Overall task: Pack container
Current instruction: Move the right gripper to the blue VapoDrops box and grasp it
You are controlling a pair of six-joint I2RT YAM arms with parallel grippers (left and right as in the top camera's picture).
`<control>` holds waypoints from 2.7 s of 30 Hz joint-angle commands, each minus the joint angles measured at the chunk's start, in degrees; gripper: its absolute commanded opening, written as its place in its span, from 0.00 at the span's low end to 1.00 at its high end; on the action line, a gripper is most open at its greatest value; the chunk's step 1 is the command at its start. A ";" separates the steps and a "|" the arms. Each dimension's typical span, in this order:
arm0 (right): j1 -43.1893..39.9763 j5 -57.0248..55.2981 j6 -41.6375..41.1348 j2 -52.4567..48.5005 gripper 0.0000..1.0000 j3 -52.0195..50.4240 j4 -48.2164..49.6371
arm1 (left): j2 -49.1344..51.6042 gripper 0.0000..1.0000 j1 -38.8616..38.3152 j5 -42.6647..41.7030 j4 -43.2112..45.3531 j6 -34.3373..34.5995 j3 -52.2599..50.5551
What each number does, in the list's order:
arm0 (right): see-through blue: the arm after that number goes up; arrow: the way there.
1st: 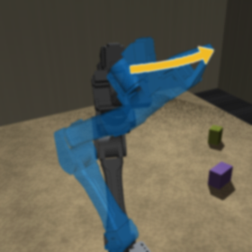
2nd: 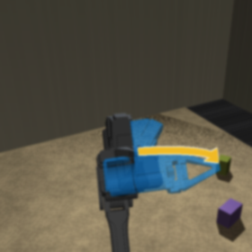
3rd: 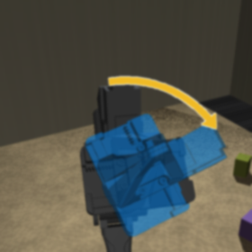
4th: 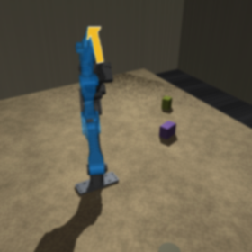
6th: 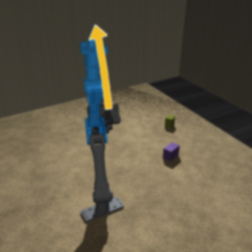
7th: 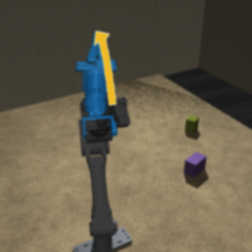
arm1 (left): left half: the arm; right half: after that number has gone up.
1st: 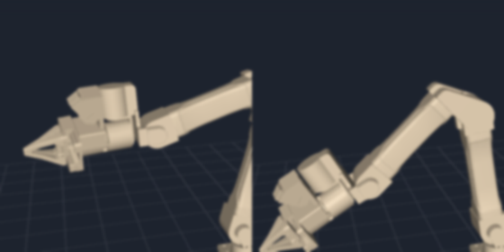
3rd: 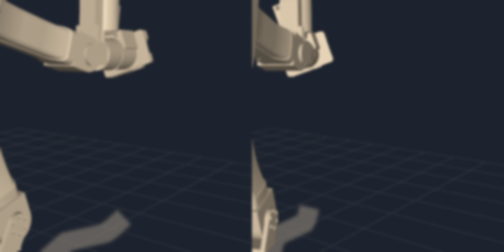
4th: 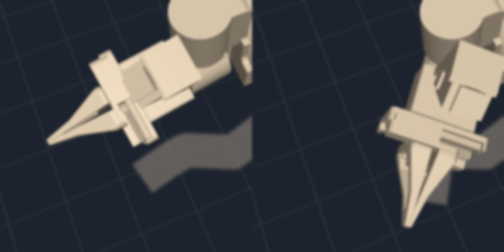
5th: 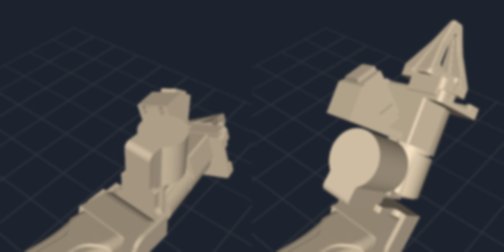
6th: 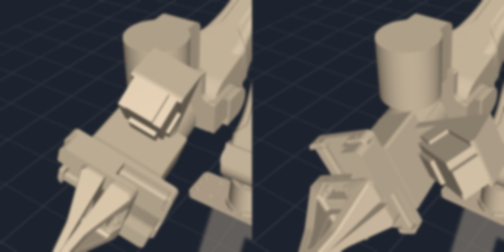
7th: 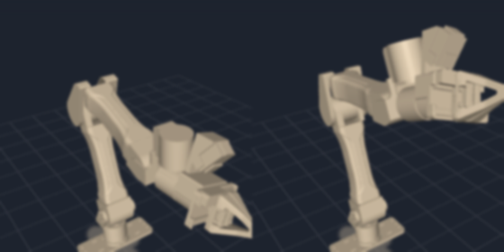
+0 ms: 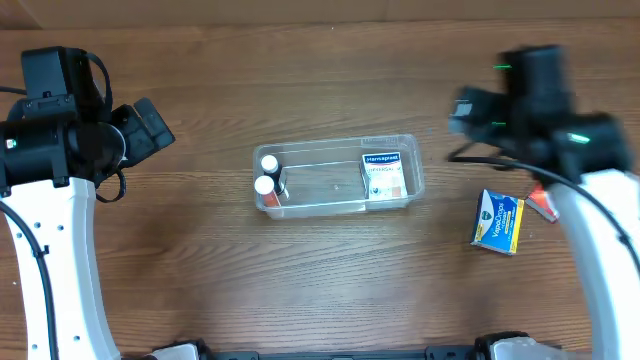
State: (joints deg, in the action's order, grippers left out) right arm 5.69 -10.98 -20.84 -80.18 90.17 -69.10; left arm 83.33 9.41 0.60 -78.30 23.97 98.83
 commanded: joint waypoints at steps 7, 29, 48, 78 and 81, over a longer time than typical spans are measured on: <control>-13.18 7.23 7.91 -0.57 1.00 -13.46 -4.98 | -0.07 1.00 0.15 -0.39 -0.07 -0.90 0.66; -15.74 8.61 19.41 -10.60 1.00 -34.58 14.12 | -0.07 1.00 0.15 -0.42 -0.11 -1.31 0.66; -15.74 8.81 19.37 -20.57 1.00 -34.58 17.40 | -0.07 1.00 0.15 -0.42 -0.15 -1.31 0.66; -13.66 19.56 22.67 -11.65 0.98 -27.45 10.01 | -0.07 1.00 0.15 -0.04 -0.11 -1.77 0.66; -13.68 21.14 23.08 -11.65 0.98 -27.45 9.07 | -0.07 1.00 0.15 -0.04 -0.11 -1.77 0.66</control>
State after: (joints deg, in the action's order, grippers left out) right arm -8.21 6.63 1.26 -92.84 61.49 -59.57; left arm 83.33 9.41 0.64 -78.43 23.53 98.83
